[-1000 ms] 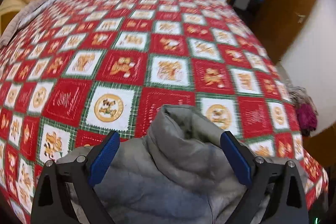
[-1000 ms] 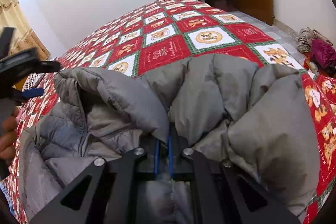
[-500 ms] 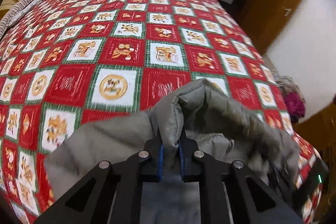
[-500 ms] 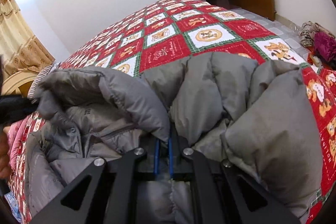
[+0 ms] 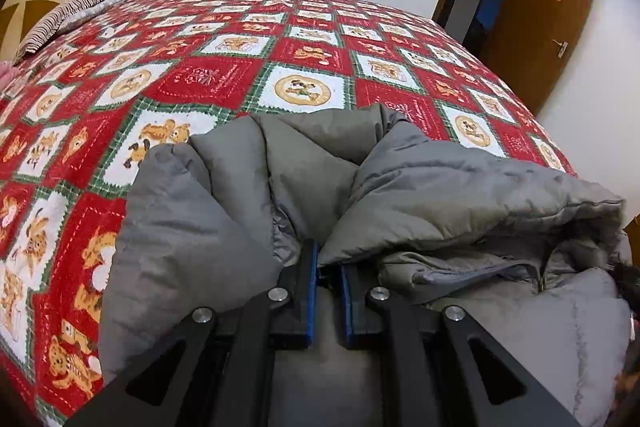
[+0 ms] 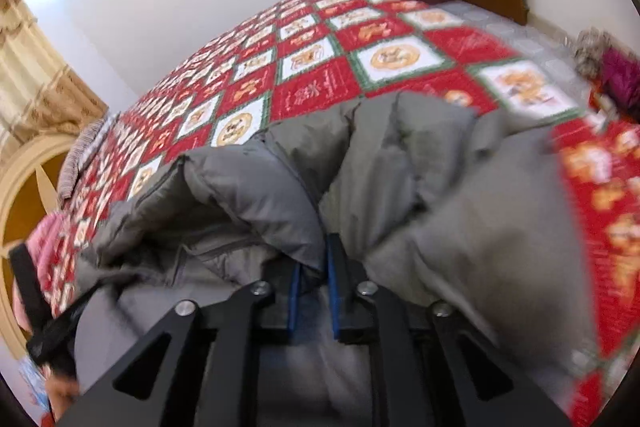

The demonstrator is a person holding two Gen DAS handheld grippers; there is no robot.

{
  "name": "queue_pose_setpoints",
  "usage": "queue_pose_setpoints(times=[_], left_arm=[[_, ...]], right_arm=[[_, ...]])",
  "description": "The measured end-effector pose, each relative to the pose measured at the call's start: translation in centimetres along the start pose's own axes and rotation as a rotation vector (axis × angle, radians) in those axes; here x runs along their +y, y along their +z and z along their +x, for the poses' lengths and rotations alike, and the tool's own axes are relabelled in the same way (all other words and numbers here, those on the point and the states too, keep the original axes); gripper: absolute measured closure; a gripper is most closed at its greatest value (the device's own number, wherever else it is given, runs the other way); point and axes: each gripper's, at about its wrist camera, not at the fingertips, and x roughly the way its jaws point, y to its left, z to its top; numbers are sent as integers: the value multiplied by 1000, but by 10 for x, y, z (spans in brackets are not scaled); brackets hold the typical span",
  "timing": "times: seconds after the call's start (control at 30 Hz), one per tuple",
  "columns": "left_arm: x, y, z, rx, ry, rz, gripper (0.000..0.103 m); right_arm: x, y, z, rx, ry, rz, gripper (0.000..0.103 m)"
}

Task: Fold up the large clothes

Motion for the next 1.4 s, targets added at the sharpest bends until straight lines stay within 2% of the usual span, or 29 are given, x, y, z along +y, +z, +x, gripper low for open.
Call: queue_pose_setpoints(times=[0.03, 0.07, 0.13, 0.23, 0.3, 0.33, 0.4, 0.43, 0.5, 0.57, 0.63, 0.7, 0.73, 0.83, 0.87, 0.93, 1.0, 1.07, 1.1, 1.2, 1.27, 1.37, 1.4], left_arm=[[1, 0, 1, -1, -6, -4, 91], [2, 1, 1, -2, -13, -9, 91], [1, 1, 1, -6, -10, -6, 91], [-1, 0, 2, -10, 8, 10, 91], [-1, -2, 0, -11, 15, 16, 91], [-2, -2, 1, -11, 18, 18, 91], [-3, -3, 1, -16, 25, 24, 91], [-5, -3, 1, -18, 32, 30, 91], [-7, -3, 1, -24, 47, 43, 91], [-7, -4, 0, -26, 45, 43, 91], [-4, -4, 0, -25, 28, 28, 91], [0, -3, 1, -24, 6, 9, 91], [1, -3, 1, -23, 0, 4, 91], [3, -3, 2, -22, -20, -13, 91], [3, -2, 2, -21, -22, -15, 91], [2, -2, 2, -19, -25, -14, 91], [1, -1, -1, 6, -41, 1, 91], [2, -1, -15, 56, -65, 33, 91], [3, -4, -33, 56, -74, 57, 91], [5, -8, -77, 13, -106, 97, 91], [-4, 5, -99, -38, -138, 101, 90], [-37, 39, -99, -110, -180, 107, 87], [-43, 47, -94, -124, -189, 98, 78]], right_arm=[[4, -3, -18, -51, -35, -20, 64], [9, -4, -34, -101, -50, -42, 62], [28, 11, -59, -179, -21, -111, 62], [60, 54, -68, -262, -20, -146, 62], [63, 77, -66, -304, -9, -75, 63], [62, 85, -66, -335, -31, -19, 62], [60, 92, -62, -359, -25, 52, 61], [63, 94, -55, -336, 2, 48, 61], [77, 100, -25, -225, 45, -44, 62], [83, 99, 2, -149, -10, -96, 64], [74, 92, 30, -6, -9, -73, 64], [63, 77, 40, 91, -6, -55, 68], [58, 65, 38, 107, -9, -77, 69], [44, 27, 29, 121, -40, -132, 72], [36, 19, 30, 119, -23, -120, 74], [21, 2, 28, 61, 35, -87, 76], [13, -3, 33, 32, 69, -53, 77], [19, 1, 36, 49, 55, -87, 77], [26, 1, 36, 55, 36, -134, 76], [32, -1, 36, 39, 13, -170, 76], [34, -3, 37, 28, -5, -181, 76], [40, -5, 36, 22, -38, -216, 75], [41, -5, 36, 19, -45, -222, 75]])
